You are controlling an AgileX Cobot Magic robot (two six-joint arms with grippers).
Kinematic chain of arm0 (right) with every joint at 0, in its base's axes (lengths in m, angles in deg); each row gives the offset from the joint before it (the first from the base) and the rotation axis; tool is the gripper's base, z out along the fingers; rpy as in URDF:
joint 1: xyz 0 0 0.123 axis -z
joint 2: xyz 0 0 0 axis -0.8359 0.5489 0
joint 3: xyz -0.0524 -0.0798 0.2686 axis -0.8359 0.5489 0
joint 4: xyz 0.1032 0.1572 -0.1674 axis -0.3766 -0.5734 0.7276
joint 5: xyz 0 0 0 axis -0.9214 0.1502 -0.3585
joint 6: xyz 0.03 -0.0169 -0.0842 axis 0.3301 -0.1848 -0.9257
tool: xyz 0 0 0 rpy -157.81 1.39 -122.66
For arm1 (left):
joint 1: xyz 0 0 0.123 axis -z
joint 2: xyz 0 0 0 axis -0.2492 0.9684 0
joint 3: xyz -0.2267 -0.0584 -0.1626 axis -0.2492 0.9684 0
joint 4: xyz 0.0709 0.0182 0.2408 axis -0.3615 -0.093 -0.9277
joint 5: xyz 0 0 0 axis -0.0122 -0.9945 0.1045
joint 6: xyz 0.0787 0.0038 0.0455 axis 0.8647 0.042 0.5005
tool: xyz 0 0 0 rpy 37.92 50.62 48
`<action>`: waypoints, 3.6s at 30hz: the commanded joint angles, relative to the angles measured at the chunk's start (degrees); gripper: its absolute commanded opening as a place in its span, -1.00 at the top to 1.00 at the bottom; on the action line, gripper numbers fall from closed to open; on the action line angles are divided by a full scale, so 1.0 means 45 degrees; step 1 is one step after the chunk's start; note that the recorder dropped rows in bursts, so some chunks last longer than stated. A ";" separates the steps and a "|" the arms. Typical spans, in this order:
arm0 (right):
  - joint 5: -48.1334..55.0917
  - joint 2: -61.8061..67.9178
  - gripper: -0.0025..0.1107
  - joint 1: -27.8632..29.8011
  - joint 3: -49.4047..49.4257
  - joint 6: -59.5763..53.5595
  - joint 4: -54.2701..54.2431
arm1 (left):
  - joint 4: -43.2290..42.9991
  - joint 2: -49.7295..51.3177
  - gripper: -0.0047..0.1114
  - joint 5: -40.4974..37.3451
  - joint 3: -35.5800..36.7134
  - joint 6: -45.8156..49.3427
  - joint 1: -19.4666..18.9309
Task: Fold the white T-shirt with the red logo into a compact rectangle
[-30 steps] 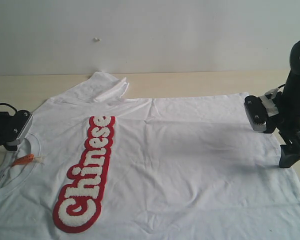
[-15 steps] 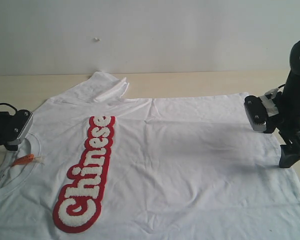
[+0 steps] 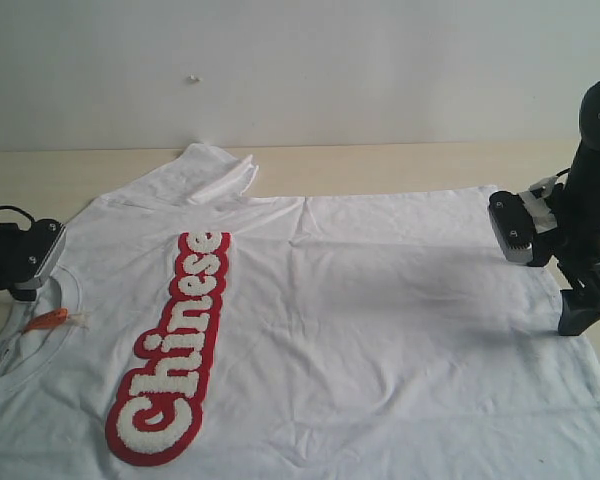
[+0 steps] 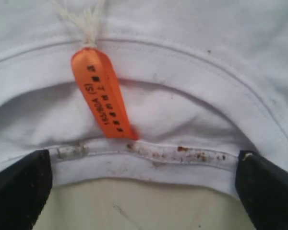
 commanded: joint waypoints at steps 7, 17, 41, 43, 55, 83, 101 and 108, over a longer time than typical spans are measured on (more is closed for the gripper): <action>-0.0019 0.0294 -0.90 0.0091 0.0105 0.0080 0.0064 | 0.0143 -0.0019 -0.89 0.0545 -0.0080 -0.0024 -0.0044; -0.0044 0.0294 -0.90 0.0091 0.0105 0.0080 0.0064 | 0.0109 0.0439 -0.89 0.0229 -0.0052 -0.0024 -0.0044; -0.0070 0.0294 -0.90 0.0091 0.0105 0.0080 0.0064 | -0.1320 0.0673 0.92 -0.1511 0.0063 0.1028 -0.0044; -0.0070 0.0294 -0.90 0.0091 0.0105 0.0080 0.0064 | -0.1320 0.0673 0.92 -0.1511 0.0063 0.1028 -0.0044; -0.0070 0.0294 -0.90 0.0091 0.0105 0.0080 0.0064 | -0.1320 0.0673 0.92 -0.1511 0.0063 0.1028 -0.0044; -0.0364 0.0294 -0.90 0.0091 0.0105 0.0080 -0.0168 | -0.1320 0.0673 0.92 -0.1511 0.0063 0.1028 -0.0044; -0.1715 0.0294 -0.08 0.0091 0.0105 0.1553 -0.2538 | -0.1320 0.0673 0.92 -0.1515 0.0063 0.1006 -0.0044; -0.2727 0.0312 -0.01 0.0067 0.0105 0.1418 -0.2888 | -0.1320 0.0673 0.92 -0.1515 0.0063 0.1006 -0.0044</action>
